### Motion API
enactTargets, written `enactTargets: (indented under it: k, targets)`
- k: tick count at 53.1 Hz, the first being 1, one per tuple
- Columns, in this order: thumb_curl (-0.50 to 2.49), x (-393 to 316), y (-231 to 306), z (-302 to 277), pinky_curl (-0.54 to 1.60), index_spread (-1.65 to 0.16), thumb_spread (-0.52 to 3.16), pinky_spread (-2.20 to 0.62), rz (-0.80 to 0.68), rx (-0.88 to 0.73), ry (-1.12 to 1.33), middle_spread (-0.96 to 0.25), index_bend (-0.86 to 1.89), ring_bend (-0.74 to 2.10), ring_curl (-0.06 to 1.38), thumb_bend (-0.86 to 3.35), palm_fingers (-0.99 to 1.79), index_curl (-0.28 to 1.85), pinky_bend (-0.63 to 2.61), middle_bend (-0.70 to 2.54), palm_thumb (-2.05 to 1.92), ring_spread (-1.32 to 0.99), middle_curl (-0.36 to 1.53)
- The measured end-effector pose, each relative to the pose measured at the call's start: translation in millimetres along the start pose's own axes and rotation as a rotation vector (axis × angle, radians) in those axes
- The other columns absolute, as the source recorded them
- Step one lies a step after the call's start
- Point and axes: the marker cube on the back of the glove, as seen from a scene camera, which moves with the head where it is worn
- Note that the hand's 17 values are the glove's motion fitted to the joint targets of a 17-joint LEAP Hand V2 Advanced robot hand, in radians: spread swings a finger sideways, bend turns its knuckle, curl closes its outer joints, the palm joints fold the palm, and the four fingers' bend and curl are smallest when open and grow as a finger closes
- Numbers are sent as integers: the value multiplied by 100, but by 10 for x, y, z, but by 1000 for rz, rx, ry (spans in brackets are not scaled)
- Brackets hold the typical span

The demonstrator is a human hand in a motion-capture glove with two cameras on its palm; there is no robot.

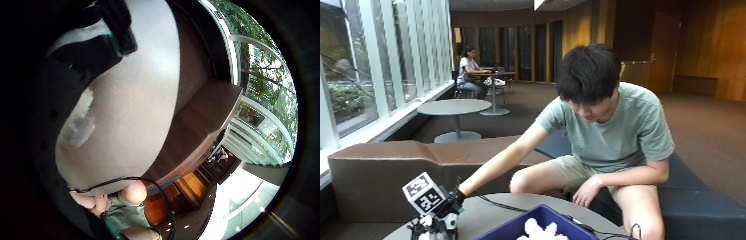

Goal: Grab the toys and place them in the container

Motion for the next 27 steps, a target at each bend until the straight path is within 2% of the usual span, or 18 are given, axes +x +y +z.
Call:
enactTargets:
  k: [7, 9, 15, 18, 22, 23, 24, 25, 27]
  targets:
    - [36, 79, -107, 135, 35, -23, 120, -5, 52, 153, 85, -13, 14, 66, 39, 0, 20, 19, 107, 29, 15, -13, 38]
    - [36, 88, -124, 153, 34, -23, 121, -9, 45, 196, 70, -15, 14, 69, 40, 0, 28, 19, 106, 34, 17, -17, 40]
    - [37, 88, -138, 251, 31, -25, 127, -22, 29, 315, -61, -22, 27, 79, 42, 5, 75, 24, 100, 53, 28, -29, 47]
    - [39, 81, -122, 301, 31, -26, 131, -25, 58, 387, -102, -23, 36, 83, 45, 9, 86, 28, 95, 60, 36, -33, 50]
    - [48, 62, -94, 333, 34, -27, 120, -27, 88, 463, -94, -23, 45, 84, 47, 16, 88, 34, 93, 68, 54, -40, 55]
    - [49, 59, -86, 339, 38, -28, 123, -28, 90, 475, -86, -25, 53, 91, 51, 18, 66, 37, 105, 32, 58, -41, 45]
    - [50, 55, -77, 341, 40, -28, 122, -29, 90, 484, -78, -26, 57, 94, 54, 19, 65, 41, 108, 30, 59, -42, 47]
    - [52, 49, -68, 337, 37, -28, 115, -30, 88, 489, -70, -26, 59, 90, 53, 18, 91, 42, 99, 67, 61, -43, 60]
    - [54, 38, -43, 318, 35, -28, 110, -31, 78, 487, -56, -27, 58, 86, 50, 17, 91, 39, 97, 71, 62, -46, 58]
